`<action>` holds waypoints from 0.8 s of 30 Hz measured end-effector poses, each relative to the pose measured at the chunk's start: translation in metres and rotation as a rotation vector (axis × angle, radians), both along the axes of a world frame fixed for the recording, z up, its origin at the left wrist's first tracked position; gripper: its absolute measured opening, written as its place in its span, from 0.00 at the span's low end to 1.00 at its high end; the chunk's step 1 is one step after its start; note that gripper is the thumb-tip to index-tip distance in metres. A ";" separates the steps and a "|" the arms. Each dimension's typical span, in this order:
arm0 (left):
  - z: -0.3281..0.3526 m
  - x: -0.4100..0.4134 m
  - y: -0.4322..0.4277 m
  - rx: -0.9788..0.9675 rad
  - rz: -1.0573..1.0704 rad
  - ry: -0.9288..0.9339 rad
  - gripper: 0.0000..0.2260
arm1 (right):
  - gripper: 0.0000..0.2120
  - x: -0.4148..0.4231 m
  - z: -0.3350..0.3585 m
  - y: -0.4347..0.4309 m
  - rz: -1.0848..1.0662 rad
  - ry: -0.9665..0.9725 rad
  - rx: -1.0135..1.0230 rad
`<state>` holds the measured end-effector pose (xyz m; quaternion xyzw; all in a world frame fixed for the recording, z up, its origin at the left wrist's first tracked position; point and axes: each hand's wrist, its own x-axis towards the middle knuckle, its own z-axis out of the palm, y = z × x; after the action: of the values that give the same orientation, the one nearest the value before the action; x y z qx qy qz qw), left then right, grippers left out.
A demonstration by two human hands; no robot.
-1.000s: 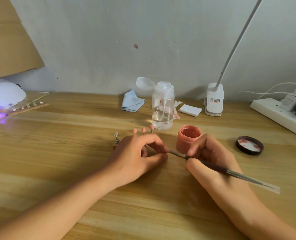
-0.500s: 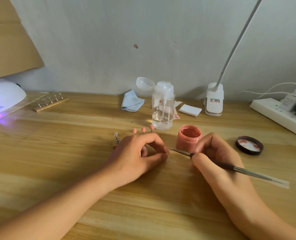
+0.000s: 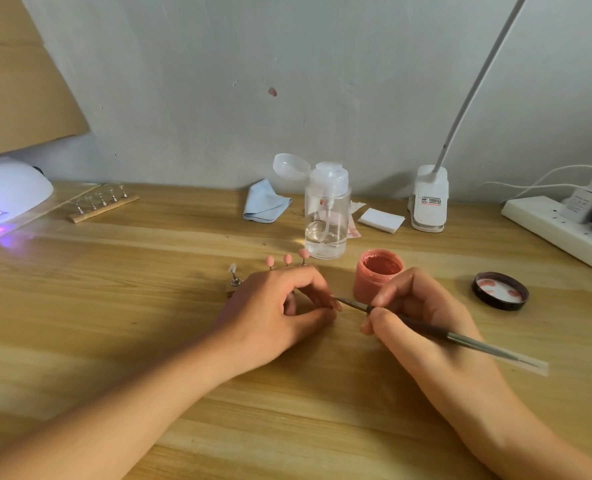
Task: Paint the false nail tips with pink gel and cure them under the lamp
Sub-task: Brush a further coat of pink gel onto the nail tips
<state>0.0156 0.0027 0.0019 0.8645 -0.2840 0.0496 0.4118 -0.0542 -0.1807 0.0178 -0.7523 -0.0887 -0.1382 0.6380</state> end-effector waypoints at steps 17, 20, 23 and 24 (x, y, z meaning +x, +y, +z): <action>0.000 -0.001 -0.001 -0.008 0.009 0.006 0.08 | 0.07 -0.002 0.002 -0.001 0.036 0.002 0.013; 0.001 -0.002 -0.001 0.011 0.018 -0.005 0.10 | 0.07 -0.001 0.001 0.001 0.072 -0.005 -0.015; 0.002 -0.002 -0.001 0.012 0.017 -0.003 0.10 | 0.05 -0.002 0.001 0.001 0.068 -0.016 -0.014; 0.001 -0.002 -0.001 0.008 0.017 -0.002 0.10 | 0.05 -0.002 0.001 0.001 0.061 -0.018 0.006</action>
<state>0.0132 0.0017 0.0031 0.8685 -0.2772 0.0528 0.4076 -0.0562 -0.1800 0.0192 -0.7462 -0.1166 -0.1257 0.6433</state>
